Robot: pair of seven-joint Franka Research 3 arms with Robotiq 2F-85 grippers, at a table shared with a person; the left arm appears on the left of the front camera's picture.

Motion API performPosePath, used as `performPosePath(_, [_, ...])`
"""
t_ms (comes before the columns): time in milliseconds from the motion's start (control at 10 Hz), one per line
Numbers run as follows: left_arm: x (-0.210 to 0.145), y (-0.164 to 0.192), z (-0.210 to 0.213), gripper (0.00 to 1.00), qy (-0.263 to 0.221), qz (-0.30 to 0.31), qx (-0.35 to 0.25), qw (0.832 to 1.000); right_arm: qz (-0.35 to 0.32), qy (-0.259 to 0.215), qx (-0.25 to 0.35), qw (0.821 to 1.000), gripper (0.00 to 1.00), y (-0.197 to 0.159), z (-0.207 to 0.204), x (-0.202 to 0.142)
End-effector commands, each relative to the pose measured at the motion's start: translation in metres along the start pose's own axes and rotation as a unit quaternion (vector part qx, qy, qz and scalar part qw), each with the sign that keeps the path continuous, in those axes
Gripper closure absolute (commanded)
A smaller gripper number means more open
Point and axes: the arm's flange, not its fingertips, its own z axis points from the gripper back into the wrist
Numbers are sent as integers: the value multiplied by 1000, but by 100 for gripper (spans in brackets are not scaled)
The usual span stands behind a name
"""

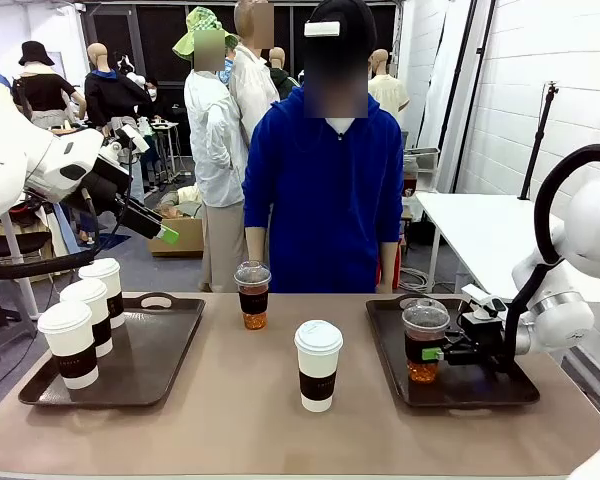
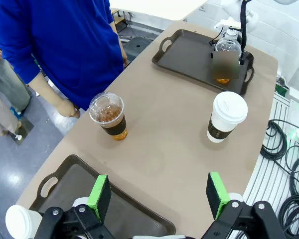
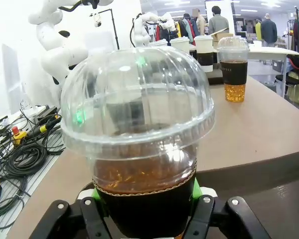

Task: Distribute the coffee onto the tray.
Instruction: Pick up one iced Americano and place it on the right Handle tray.

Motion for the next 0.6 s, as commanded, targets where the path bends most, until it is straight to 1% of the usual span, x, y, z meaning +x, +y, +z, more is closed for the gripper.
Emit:
performPosePath(0, [-1, 1, 0, 0, -1, 1, -4, 1000, 9, 2, 6, 1000, 34, -3, -4, 6])
performPosePath(100, [-1, 1, 0, 0, -1, 1, -4, 1000, 3, 4, 4, 1000, 20, -3, -4, 6])
performPosePath(200, [-1, 1, 0, 0, -1, 1, -4, 1000, -7, 6, 3, 1000, 0, -3, -3, 6])
performPosePath(500, [-1, 1, 0, 0, -1, 1, -4, 1000, -18, 14, 0, 1000, 0, 1, -1, 8])
